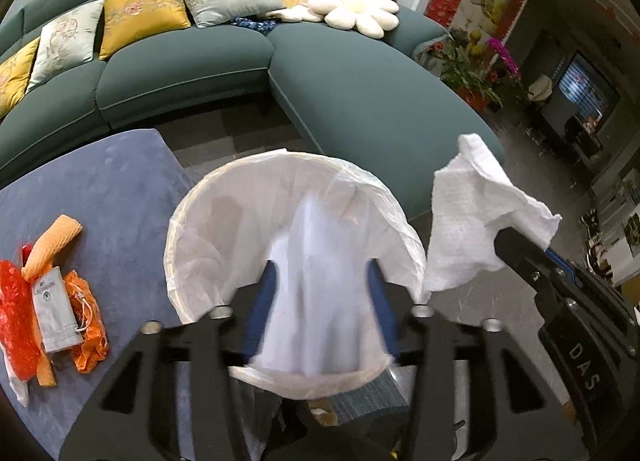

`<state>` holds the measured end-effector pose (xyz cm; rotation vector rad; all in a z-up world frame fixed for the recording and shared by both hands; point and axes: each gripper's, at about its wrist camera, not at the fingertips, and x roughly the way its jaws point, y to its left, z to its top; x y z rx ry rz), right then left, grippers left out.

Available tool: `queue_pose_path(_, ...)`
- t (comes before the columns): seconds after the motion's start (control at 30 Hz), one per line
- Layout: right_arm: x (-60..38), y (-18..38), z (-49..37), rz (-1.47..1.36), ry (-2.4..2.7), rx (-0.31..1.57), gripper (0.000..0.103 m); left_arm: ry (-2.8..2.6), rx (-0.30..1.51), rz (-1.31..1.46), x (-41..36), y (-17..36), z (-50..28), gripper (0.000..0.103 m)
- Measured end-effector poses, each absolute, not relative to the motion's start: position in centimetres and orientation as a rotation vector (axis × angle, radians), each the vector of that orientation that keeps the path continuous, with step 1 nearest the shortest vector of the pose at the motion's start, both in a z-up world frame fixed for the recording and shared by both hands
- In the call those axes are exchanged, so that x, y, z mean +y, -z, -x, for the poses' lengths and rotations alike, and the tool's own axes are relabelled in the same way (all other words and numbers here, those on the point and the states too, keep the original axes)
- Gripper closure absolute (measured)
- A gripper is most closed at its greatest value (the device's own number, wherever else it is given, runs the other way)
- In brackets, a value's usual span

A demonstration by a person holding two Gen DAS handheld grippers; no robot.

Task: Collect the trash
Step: 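Carry the box and tissue to the wastebasket with both tools, then open both tools to drop the box and tissue into the wastebasket, then grasp the white tissue with the left tool while the right tool grasps the grey pouch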

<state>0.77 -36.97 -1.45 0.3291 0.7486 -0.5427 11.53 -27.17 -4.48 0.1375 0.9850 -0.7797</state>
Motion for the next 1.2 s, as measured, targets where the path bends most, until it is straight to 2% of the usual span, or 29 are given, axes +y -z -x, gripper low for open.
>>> queue_pose_path(0.47,-36.1,2.6,-3.3,-0.315,0.503,0.76,0.093,0.685,0.967,-0.112,-23.5,4.2,-12.9,0.044)
queue_pose_path(0.57,-35.7,2.7,-4.4,-0.308,0.491,0.768,0.08,0.659,0.96,-0.109,-22.1,4.2,-13.1,0.04)
queue_pose_path(0.63,-35.3,2.5,-4.8,-0.299,0.483,0.758,0.05,0.638,0.958,-0.098,-21.1,4.2,-13.3,0.036)
queue_pose_path(0.67,-35.0,2.2,-4.9,-0.293,0.486,0.749,0.046,0.628,0.959,-0.089,-20.5,4.1,-13.4,0.033)
queue_pose_path(1.2,-23.5,-1.1,-6.5,-0.212,0.352,0.724,0.039,0.421,0.946,0.026,-6.1,4.0,-14.8,0.024)
